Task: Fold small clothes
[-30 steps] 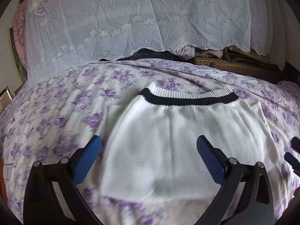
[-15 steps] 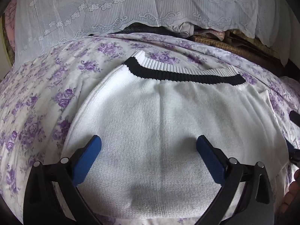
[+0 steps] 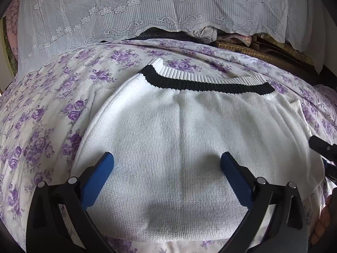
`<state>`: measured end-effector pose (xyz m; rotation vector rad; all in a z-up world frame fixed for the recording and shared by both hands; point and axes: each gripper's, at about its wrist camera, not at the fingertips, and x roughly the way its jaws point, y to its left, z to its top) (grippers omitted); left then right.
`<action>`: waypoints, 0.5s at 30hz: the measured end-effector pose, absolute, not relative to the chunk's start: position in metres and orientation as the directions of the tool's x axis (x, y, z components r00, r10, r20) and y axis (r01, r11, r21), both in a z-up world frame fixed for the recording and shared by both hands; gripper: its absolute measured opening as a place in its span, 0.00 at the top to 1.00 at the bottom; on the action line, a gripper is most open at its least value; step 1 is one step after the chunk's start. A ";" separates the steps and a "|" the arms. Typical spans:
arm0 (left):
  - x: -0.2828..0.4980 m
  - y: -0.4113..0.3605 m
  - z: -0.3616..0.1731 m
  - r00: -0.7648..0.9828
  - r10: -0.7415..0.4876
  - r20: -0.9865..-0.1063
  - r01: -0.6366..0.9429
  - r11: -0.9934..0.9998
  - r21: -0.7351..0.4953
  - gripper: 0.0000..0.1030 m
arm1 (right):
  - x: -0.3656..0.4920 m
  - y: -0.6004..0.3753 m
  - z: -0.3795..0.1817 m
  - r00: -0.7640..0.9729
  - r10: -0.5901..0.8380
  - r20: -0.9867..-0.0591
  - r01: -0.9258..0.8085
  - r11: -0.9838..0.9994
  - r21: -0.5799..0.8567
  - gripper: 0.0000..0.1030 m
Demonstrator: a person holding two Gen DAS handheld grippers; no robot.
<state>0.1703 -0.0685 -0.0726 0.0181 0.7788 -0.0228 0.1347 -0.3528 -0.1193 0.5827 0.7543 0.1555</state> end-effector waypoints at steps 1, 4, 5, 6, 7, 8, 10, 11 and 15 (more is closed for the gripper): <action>0.170 -0.068 -0.073 0.712 -0.014 -0.702 0.027 1.000 0.008 0.04 | 0.139 -0.352 -0.119 0.723 0.341 -0.601 0.063 0.834 0.548 0.24; 0.168 -0.069 -0.072 0.713 -0.010 -0.701 0.025 1.000 0.011 0.04 | 0.141 -0.349 -0.119 0.725 0.365 -0.584 0.040 0.824 0.565 0.30; 0.168 -0.069 -0.072 0.713 -0.010 -0.701 0.026 1.000 0.012 0.04 | 0.141 -0.350 -0.119 0.729 0.378 -0.570 0.031 0.814 0.580 0.35; 0.168 -0.068 -0.073 0.713 -0.011 -0.701 0.027 1.000 0.012 0.04 | 0.140 -0.352 -0.119 0.735 0.386 -0.557 0.027 0.805 0.593 0.36; 0.168 -0.069 -0.073 0.713 -0.011 -0.701 0.027 1.000 0.012 0.04 | 0.139 -0.352 -0.119 0.736 0.390 -0.553 0.025 0.800 0.599 0.37; 0.168 -0.069 -0.073 0.712 -0.011 -0.702 0.027 1.000 0.012 0.04 | 0.138 -0.352 -0.119 0.735 0.392 -0.554 0.026 0.799 0.600 0.38; 0.169 -0.069 -0.073 0.709 -0.011 -0.705 0.028 1.000 0.013 0.04 | 0.143 -0.354 -0.127 0.708 0.399 -0.582 0.051 0.794 0.606 0.40; 0.169 -0.069 -0.073 0.709 -0.012 -0.706 0.029 0.999 0.013 0.04 | 0.146 -0.353 -0.127 0.702 0.397 -0.591 0.050 0.800 0.598 0.41; 0.170 -0.066 -0.072 0.702 -0.025 -0.712 0.037 0.999 0.001 0.04 | 0.141 -0.350 -0.124 0.719 0.367 -0.590 0.066 0.809 0.584 0.55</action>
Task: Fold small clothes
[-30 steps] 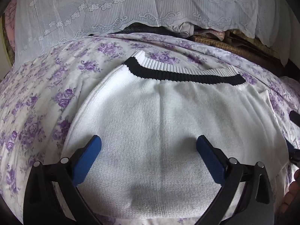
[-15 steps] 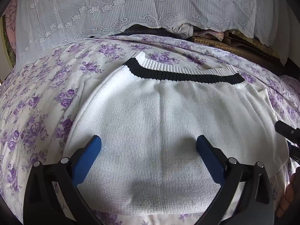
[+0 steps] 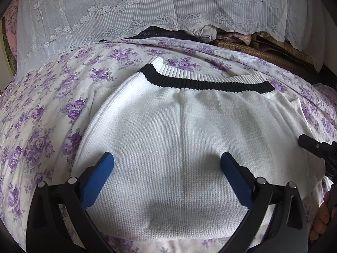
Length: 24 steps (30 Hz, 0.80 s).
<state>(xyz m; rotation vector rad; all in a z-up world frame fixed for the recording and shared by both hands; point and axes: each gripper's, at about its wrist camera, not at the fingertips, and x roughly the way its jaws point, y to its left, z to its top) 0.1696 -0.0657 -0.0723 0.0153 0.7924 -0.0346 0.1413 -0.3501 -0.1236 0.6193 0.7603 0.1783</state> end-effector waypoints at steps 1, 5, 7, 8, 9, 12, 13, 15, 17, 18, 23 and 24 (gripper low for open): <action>0.170 -0.065 -0.072 0.700 -0.028 -0.714 0.039 0.999 -0.001 0.04 | 0.139 -0.351 -0.122 0.728 0.369 -0.577 0.069 0.799 0.598 0.67; 0.171 -0.065 -0.072 0.700 -0.026 -0.714 0.041 0.999 0.003 0.04 | 0.131 -0.343 -0.106 0.763 0.347 -0.545 0.050 0.809 0.585 0.73; 0.172 -0.065 -0.071 0.699 -0.027 -0.715 0.044 0.999 0.006 0.04 | 0.127 -0.332 -0.093 0.778 0.334 -0.533 0.029 0.827 0.561 0.74; 0.173 -0.065 -0.070 0.699 -0.027 -0.714 0.044 0.999 0.005 0.04 | 0.125 -0.327 -0.088 0.783 0.328 -0.529 0.018 0.837 0.547 0.74; 0.173 -0.063 -0.068 0.700 -0.028 -0.713 0.042 0.999 0.002 0.04 | 0.124 -0.320 -0.081 0.788 0.320 -0.526 0.007 0.850 0.527 0.74; 0.174 -0.059 -0.061 0.706 -0.032 -0.708 0.045 0.999 0.000 0.04 | 0.123 -0.300 -0.064 0.792 0.293 -0.536 -0.020 0.889 0.457 0.74; 0.174 -0.056 -0.058 0.708 -0.030 -0.705 0.044 0.999 0.002 0.04 | 0.123 -0.294 -0.059 0.792 0.284 -0.541 -0.023 0.899 0.438 0.74; 0.174 -0.050 -0.052 0.718 -0.019 -0.696 0.046 0.999 0.021 0.04 | 0.126 -0.284 -0.052 0.789 0.278 -0.548 -0.029 0.908 0.418 0.74; 0.174 -0.042 -0.047 0.726 0.006 -0.688 0.039 0.998 0.050 0.04 | 0.130 -0.277 -0.044 0.787 0.272 -0.553 -0.028 0.912 0.409 0.75; 0.174 -0.037 -0.044 0.729 0.020 -0.684 0.037 0.997 0.068 0.04 | 0.133 -0.273 -0.040 0.786 0.271 -0.556 -0.028 0.914 0.405 0.76; 0.176 -0.003 -0.035 0.746 0.081 -0.661 0.004 0.992 0.127 0.04 | 0.143 -0.249 -0.028 0.773 0.196 -0.603 -0.005 0.953 0.303 0.77; 0.176 0.005 -0.035 0.745 0.081 -0.663 -0.003 0.993 0.119 0.04 | 0.145 -0.243 -0.026 0.771 0.177 -0.612 0.000 0.960 0.279 0.77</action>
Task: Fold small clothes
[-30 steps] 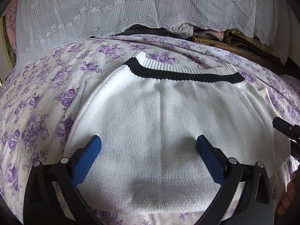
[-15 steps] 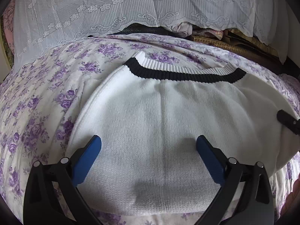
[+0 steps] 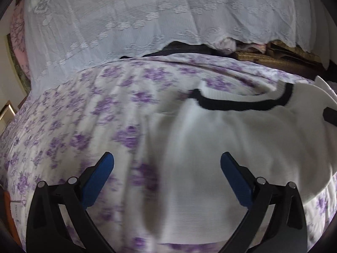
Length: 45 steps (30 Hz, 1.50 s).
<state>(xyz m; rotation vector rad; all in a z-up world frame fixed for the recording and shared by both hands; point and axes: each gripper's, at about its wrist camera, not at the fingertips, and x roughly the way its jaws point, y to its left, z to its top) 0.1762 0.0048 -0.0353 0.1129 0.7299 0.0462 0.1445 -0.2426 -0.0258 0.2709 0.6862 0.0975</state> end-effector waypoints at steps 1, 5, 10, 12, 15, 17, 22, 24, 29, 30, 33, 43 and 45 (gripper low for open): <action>0.177 0.012 -0.036 0.741 0.077 -0.667 -0.007 0.994 0.107 0.04 | 0.145 -0.239 -0.025 0.770 0.169 -0.616 0.001 0.964 0.267 0.77; 0.182 0.032 -0.041 0.716 0.030 -0.698 -0.006 0.999 0.037 0.04 | 0.143 -0.216 -0.014 0.770 0.176 -0.613 -0.034 0.971 0.236 0.78; 0.194 0.034 -0.044 0.693 0.001 -0.721 0.013 1.000 0.014 0.04 | 0.146 -0.180 0.002 0.771 0.202 -0.604 -0.091 0.973 0.210 0.77; 0.198 0.032 -0.046 0.693 0.014 -0.721 0.013 0.999 0.032 0.04 | 0.147 -0.159 0.007 0.766 0.223 -0.602 -0.126 0.972 0.200 0.77; 0.203 0.033 -0.047 0.696 0.029 -0.718 0.012 0.999 0.052 0.04 | 0.152 -0.123 0.010 0.747 0.264 -0.610 -0.183 0.964 0.193 0.77; 0.206 0.041 -0.046 0.697 0.036 -0.716 -0.002 0.999 0.049 0.04 | 0.156 -0.099 0.007 0.731 0.289 -0.618 -0.215 0.957 0.194 0.77; 0.218 0.082 -0.055 0.660 0.084 -0.746 -0.106 0.994 0.019 0.04 | 0.166 -0.046 -0.026 0.690 0.304 -0.657 -0.248 0.952 0.180 0.77; 0.222 0.093 -0.065 0.630 0.089 -0.771 -0.126 0.992 0.011 0.04 | 0.168 -0.041 -0.038 0.677 0.309 -0.668 -0.238 0.951 0.198 0.77; 0.220 0.092 -0.069 0.627 0.126 -0.769 -0.140 0.989 0.048 0.04 | 0.167 -0.045 -0.044 0.671 0.330 -0.664 -0.229 0.944 0.237 0.77; 0.219 0.091 -0.069 0.630 0.124 -0.767 -0.138 0.989 0.048 0.04 | 0.167 -0.046 -0.044 0.670 0.336 -0.662 -0.228 0.942 0.248 0.77; 0.217 0.094 -0.069 0.621 0.134 -0.773 -0.153 0.987 0.047 0.04 | 0.170 -0.049 -0.048 0.645 0.394 -0.655 -0.235 0.918 0.320 0.71; 0.198 0.148 -0.044 0.652 0.088 -0.753 -0.251 0.962 -0.105 0.04 | 0.128 -0.081 -0.004 0.714 0.471 -0.518 -0.334 0.879 0.340 0.64; 0.192 0.147 -0.032 0.679 0.065 -0.731 -0.227 0.966 -0.125 0.04 | 0.123 -0.092 -0.004 0.731 0.407 -0.548 -0.313 0.913 0.261 0.64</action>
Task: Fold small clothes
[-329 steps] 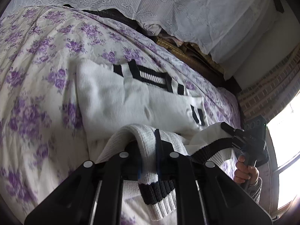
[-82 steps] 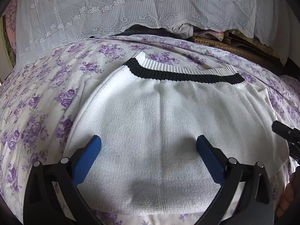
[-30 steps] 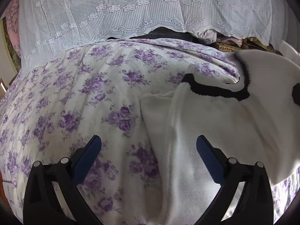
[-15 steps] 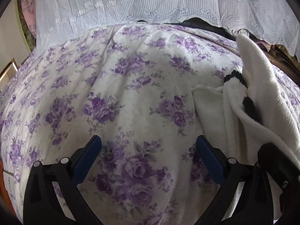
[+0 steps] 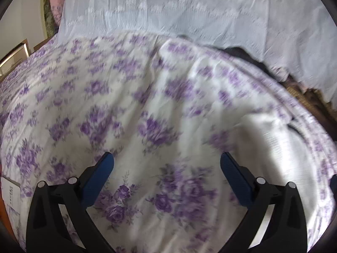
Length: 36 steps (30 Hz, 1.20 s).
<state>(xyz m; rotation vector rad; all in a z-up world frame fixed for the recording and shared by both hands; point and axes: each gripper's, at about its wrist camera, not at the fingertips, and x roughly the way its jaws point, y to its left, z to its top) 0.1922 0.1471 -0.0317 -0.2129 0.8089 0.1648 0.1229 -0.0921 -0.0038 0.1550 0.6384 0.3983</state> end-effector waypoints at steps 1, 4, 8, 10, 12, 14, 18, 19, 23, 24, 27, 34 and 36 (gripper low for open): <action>0.189 0.142 -0.026 0.692 0.049 -0.720 -0.202 0.971 -0.129 0.04 | 0.122 -0.095 -0.010 0.726 0.381 -0.573 -0.305 0.925 0.229 0.64; 0.185 0.103 -0.021 0.704 0.018 -0.710 -0.079 0.996 -0.053 0.04 | 0.123 -0.084 -0.049 0.661 0.319 -0.679 -0.315 0.939 0.135 0.65; 0.189 0.045 -0.061 0.665 0.265 -0.698 -0.035 0.945 0.326 0.04 | 0.105 -0.072 -0.085 0.654 0.276 -0.704 -0.355 0.934 0.036 0.64; 0.193 0.058 -0.070 0.650 0.243 -0.720 -0.057 0.960 0.273 0.04 | 0.108 -0.078 -0.078 0.614 0.324 -0.720 -0.370 0.924 0.100 0.63; 0.198 0.076 -0.065 0.608 0.200 -0.768 -0.083 0.978 0.189 0.04 | 0.112 -0.097 -0.065 0.588 0.400 -0.703 -0.377 0.905 0.199 0.63; 0.197 0.092 -0.050 0.636 0.153 -0.756 -0.111 0.988 0.106 0.04 | 0.121 -0.116 -0.043 0.642 0.397 -0.656 -0.346 0.913 0.215 0.63; 0.205 0.081 -0.020 0.684 0.045 -0.728 -0.061 0.998 0.004 0.04 | 0.171 -0.139 -0.020 0.679 0.388 -0.624 -0.264 0.921 0.286 0.62; 0.207 0.073 -0.019 0.685 0.053 -0.727 -0.048 0.998 0.027 0.04 | 0.186 -0.138 -0.021 0.657 0.403 -0.638 -0.263 0.914 0.307 0.62; 0.233 0.030 -0.057 0.648 0.178 -0.740 -0.015 0.975 0.222 0.04 | 0.228 -0.123 -0.064 0.589 0.360 -0.723 -0.232 0.933 0.275 0.62; 0.231 0.031 -0.061 0.680 0.176 -0.712 -0.032 0.977 0.210 0.04 | 0.226 -0.121 -0.066 0.609 0.353 -0.710 -0.243 0.935 0.257 0.62; 0.221 0.028 -0.059 0.715 0.185 -0.674 -0.025 0.970 0.240 0.04 | 0.217 -0.126 -0.059 0.618 0.380 -0.688 -0.243 0.925 0.293 0.63; 0.169 0.038 -0.043 0.746 -0.015 -0.666 0.106 0.990 0.096 0.04 | 0.159 -0.164 -0.042 0.674 0.402 -0.620 -0.264 0.915 0.306 0.46; 0.159 0.035 -0.046 0.722 -0.095 -0.685 0.177 0.983 0.050 0.04 | 0.156 -0.164 -0.059 0.623 0.374 -0.687 -0.258 0.928 0.270 0.45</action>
